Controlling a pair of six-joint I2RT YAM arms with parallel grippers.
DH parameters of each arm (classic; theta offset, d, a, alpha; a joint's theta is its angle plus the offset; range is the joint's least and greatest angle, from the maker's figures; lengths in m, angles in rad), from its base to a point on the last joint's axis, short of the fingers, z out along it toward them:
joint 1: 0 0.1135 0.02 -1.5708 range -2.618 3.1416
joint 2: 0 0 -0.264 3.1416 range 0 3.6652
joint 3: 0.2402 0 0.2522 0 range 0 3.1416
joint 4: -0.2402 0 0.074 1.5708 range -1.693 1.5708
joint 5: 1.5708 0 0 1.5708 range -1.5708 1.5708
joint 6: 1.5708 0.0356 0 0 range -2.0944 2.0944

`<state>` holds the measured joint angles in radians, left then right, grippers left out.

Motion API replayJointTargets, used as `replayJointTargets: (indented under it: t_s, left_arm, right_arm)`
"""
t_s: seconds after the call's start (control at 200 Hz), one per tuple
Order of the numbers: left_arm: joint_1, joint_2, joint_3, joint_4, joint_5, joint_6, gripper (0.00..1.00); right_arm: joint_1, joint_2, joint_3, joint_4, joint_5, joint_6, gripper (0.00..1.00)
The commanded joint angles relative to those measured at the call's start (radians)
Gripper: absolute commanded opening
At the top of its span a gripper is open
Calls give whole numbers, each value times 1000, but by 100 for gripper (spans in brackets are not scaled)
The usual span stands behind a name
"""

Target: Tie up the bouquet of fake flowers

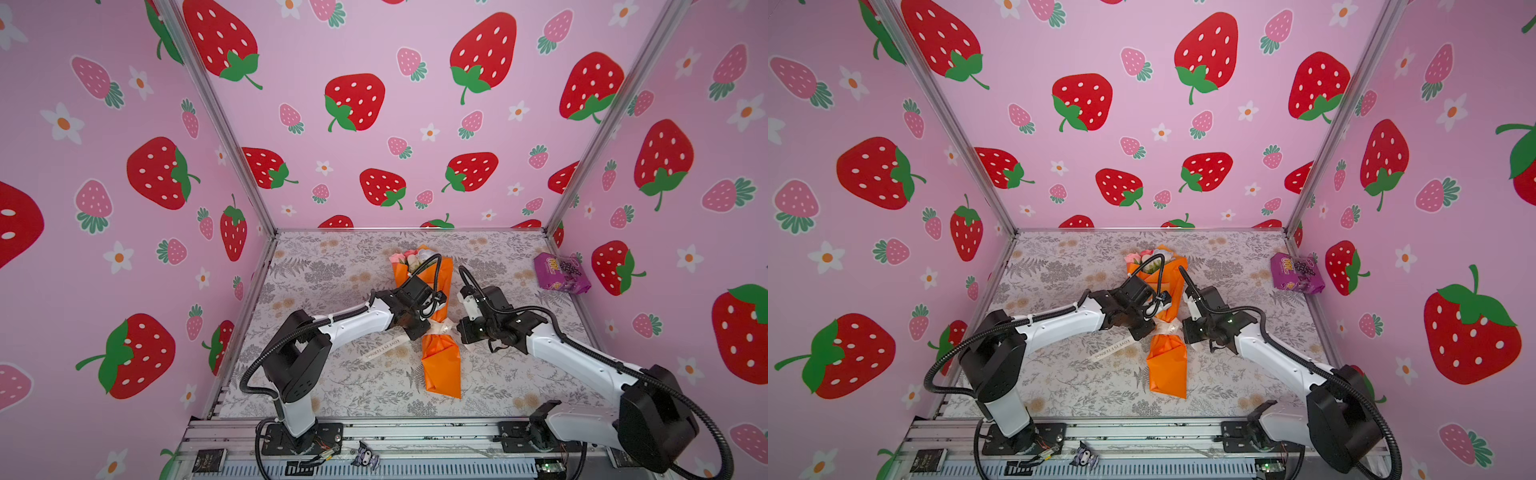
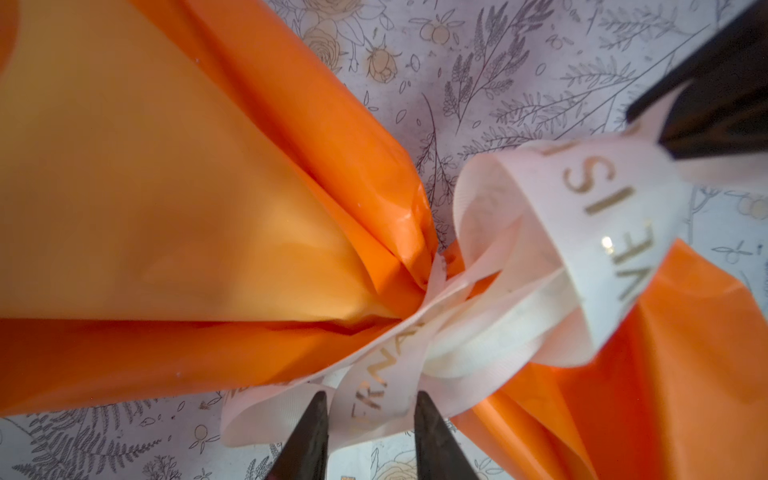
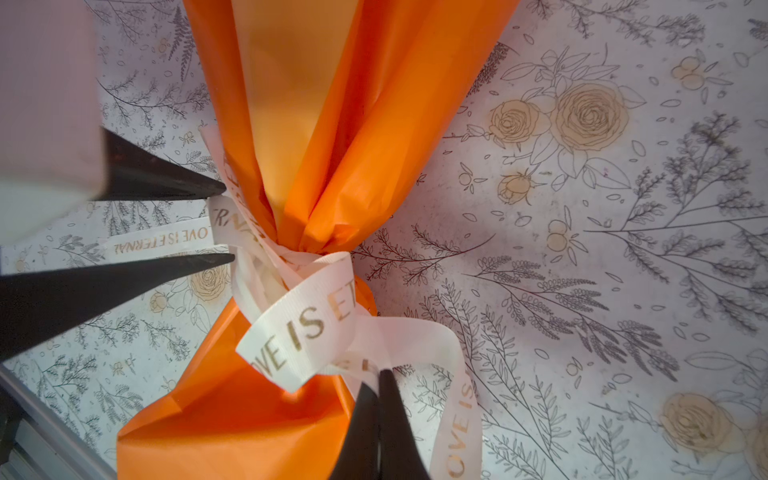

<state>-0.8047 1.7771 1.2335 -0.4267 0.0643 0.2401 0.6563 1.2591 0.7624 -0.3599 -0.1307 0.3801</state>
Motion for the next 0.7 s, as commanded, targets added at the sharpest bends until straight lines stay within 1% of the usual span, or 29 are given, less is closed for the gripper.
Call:
replayJointTargets:
  t_s: [0.0,0.035,0.185,0.225,0.255,0.265,0.29,0.695]
  left_arm:
    - [-6,23,50,-34,25,27,33]
    - [-6,32,58,-41,28,28,30]
    - [-7,15,59,-49,28,31,11]
    - [-5,2,52,-46,24,33,7]
    - [-5,-6,48,-47,21,36,7]
    - [-5,-9,47,-47,20,36,3]
    - [-4,-13,45,-49,22,37,0]
    - [-2,-35,40,-95,-7,42,0]
  right_arm:
    - [-5,-16,15,2,1,-1,3]
    - [-4,-16,13,2,0,-2,3]
    - [-5,-23,14,-8,27,0,4]
    - [-5,-28,12,-11,36,0,3]
    - [-4,-30,12,-9,41,1,4]
    - [-4,-32,11,-8,42,0,3]
    - [-4,-34,12,-7,45,1,3]
    - [-5,-30,11,0,37,1,3]
